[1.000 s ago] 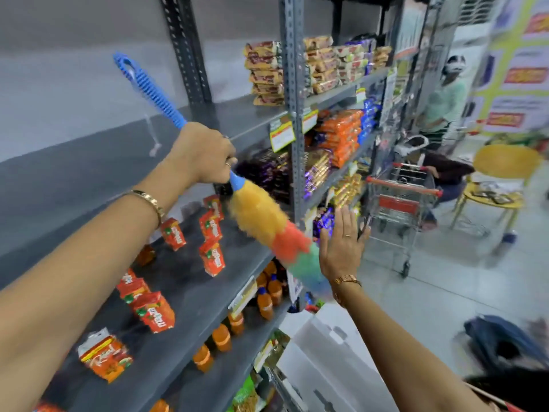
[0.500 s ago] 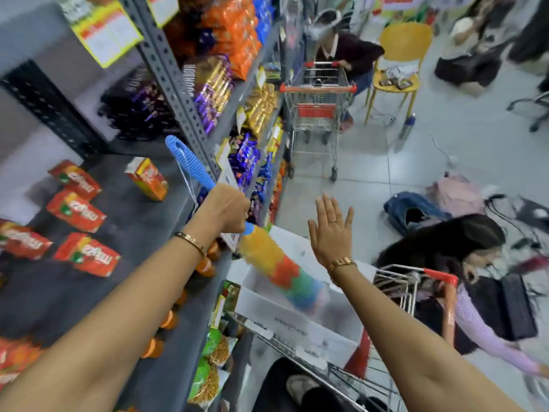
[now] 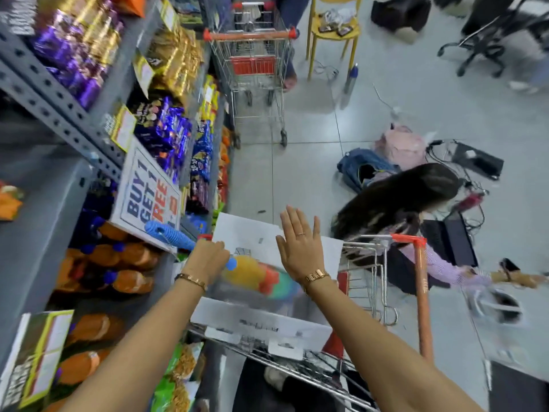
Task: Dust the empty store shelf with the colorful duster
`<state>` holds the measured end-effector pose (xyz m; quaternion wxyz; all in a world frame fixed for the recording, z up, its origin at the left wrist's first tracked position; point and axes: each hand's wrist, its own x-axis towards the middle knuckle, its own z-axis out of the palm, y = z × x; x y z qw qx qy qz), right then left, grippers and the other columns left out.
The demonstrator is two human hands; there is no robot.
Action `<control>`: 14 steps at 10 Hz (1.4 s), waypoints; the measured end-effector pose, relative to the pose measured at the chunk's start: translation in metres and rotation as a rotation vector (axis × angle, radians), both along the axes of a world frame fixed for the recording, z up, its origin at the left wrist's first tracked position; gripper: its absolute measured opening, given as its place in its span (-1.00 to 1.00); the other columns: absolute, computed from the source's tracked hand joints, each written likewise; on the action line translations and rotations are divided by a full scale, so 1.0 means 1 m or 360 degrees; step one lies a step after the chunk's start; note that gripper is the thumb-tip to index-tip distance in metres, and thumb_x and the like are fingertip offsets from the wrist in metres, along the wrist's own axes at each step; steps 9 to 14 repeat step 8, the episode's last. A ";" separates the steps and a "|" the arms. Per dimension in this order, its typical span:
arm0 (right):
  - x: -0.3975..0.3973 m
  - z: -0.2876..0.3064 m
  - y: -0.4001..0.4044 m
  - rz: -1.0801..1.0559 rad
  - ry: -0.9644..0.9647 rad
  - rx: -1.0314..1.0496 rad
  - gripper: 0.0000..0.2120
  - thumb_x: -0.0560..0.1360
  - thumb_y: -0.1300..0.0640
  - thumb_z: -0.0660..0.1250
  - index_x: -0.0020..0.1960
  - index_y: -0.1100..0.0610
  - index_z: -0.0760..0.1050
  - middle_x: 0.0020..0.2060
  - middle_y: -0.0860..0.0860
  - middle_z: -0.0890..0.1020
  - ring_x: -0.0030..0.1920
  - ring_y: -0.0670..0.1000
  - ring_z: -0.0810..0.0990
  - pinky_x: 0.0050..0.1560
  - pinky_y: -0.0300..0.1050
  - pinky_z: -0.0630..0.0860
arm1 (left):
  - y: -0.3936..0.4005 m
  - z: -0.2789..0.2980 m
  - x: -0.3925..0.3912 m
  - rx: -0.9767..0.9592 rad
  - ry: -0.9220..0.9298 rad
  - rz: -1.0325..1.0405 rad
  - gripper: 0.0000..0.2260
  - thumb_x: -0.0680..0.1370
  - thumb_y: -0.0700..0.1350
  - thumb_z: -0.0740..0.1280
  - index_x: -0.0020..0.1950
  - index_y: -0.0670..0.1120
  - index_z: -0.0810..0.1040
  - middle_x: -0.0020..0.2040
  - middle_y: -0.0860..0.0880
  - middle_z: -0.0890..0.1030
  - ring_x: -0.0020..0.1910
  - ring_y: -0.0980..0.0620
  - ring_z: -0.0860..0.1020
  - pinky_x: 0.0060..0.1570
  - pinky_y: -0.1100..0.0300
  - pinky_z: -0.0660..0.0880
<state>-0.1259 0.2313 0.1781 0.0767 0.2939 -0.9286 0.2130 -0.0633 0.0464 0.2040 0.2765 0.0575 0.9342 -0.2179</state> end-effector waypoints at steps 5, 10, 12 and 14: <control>0.002 -0.127 0.010 0.0029 -0.0042 0.0280 -0.49 0.37 0.25 0.48 0.27 0.33 0.43 0.28 0.26 0.47 0.27 0.30 0.42 0.21 0.43 0.10 | 0.006 -0.171 0.008 0.0033 -0.0247 0.0084 -0.77 0.61 -0.19 0.17 0.22 -0.04 0.51 0.18 -0.02 0.58 0.17 -0.04 0.53 0.20 0.08 0.34; 0.015 -0.130 -0.011 0.0035 -0.0103 0.0273 -0.50 0.47 0.19 0.39 0.35 0.30 0.34 0.37 0.22 0.36 0.37 0.25 0.31 0.29 0.32 -0.07 | -0.003 -0.167 0.026 0.0237 0.0223 0.0446 -0.65 0.58 -0.19 0.13 0.37 -0.14 0.30 0.27 -0.12 0.47 0.26 -0.11 0.41 0.27 0.03 0.31; 0.015 -0.130 -0.011 0.0035 -0.0103 0.0273 -0.50 0.47 0.19 0.39 0.35 0.30 0.34 0.37 0.22 0.36 0.37 0.25 0.31 0.29 0.32 -0.07 | -0.003 -0.167 0.026 0.0237 0.0223 0.0446 -0.65 0.58 -0.19 0.13 0.37 -0.14 0.30 0.27 -0.12 0.47 0.26 -0.11 0.41 0.27 0.03 0.31; 0.015 -0.130 -0.011 0.0035 -0.0103 0.0273 -0.50 0.47 0.19 0.39 0.35 0.30 0.34 0.37 0.22 0.36 0.37 0.25 0.31 0.29 0.32 -0.07 | -0.003 -0.167 0.026 0.0237 0.0223 0.0446 -0.65 0.58 -0.19 0.13 0.37 -0.14 0.30 0.27 -0.12 0.47 0.26 -0.11 0.41 0.27 0.03 0.31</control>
